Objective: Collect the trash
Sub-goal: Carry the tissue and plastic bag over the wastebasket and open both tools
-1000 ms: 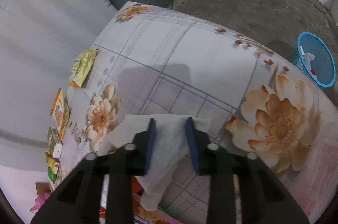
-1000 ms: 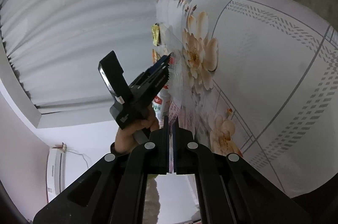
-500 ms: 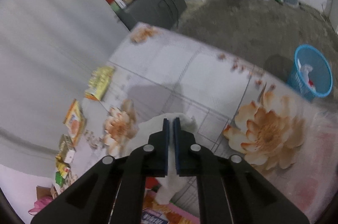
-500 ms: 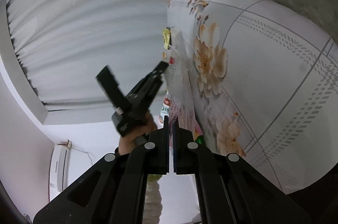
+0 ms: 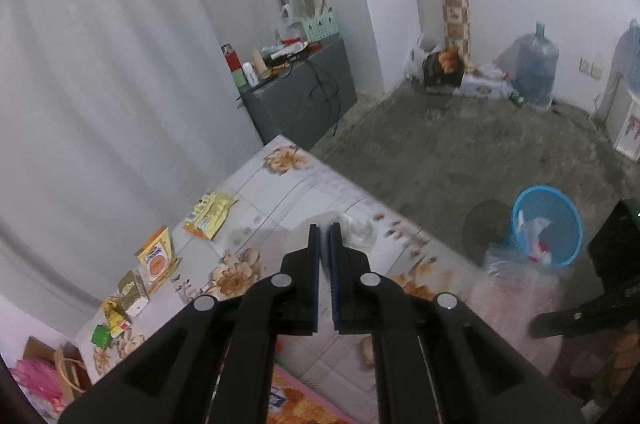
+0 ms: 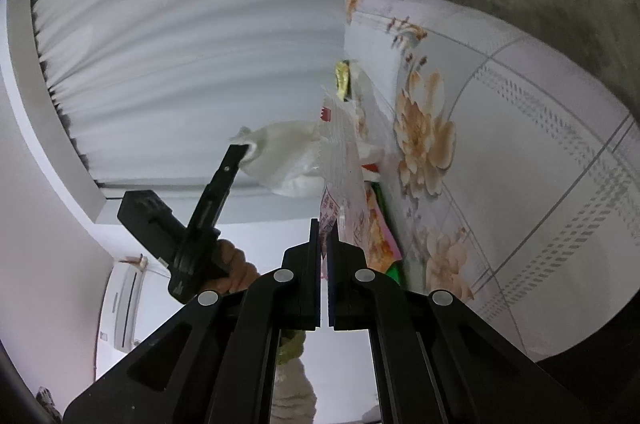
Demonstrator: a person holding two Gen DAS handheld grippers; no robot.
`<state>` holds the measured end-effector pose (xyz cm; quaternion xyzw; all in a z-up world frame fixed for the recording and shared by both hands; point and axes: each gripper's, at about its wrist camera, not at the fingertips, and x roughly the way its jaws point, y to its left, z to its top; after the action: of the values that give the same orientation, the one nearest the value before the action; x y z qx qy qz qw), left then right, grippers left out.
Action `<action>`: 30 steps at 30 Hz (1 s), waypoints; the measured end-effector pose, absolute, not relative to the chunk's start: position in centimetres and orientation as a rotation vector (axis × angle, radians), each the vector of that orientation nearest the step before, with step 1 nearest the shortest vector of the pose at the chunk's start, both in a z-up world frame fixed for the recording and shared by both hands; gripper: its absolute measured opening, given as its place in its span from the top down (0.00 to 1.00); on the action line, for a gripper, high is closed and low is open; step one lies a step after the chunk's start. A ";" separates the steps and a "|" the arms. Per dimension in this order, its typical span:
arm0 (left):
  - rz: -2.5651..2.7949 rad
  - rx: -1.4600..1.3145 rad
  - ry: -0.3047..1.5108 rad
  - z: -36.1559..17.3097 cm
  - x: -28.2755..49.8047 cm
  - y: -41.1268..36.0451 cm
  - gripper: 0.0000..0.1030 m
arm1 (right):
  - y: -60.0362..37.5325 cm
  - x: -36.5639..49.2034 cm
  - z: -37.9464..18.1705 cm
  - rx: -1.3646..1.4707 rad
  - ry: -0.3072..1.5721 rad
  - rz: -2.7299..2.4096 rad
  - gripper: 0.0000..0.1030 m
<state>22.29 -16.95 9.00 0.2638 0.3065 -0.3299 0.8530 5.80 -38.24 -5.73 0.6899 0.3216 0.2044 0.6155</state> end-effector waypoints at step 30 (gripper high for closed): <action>-1.165 0.530 0.695 4.9 10.8 -38.2 0.96 | -54.4 -10.9 -5.9 1.546 0.486 -0.161 0.99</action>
<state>10.78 -38.18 4.88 0.2423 0.3177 -0.5323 0.7464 -10.92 -54.41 -5.92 0.6904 0.2170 -0.0721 0.6863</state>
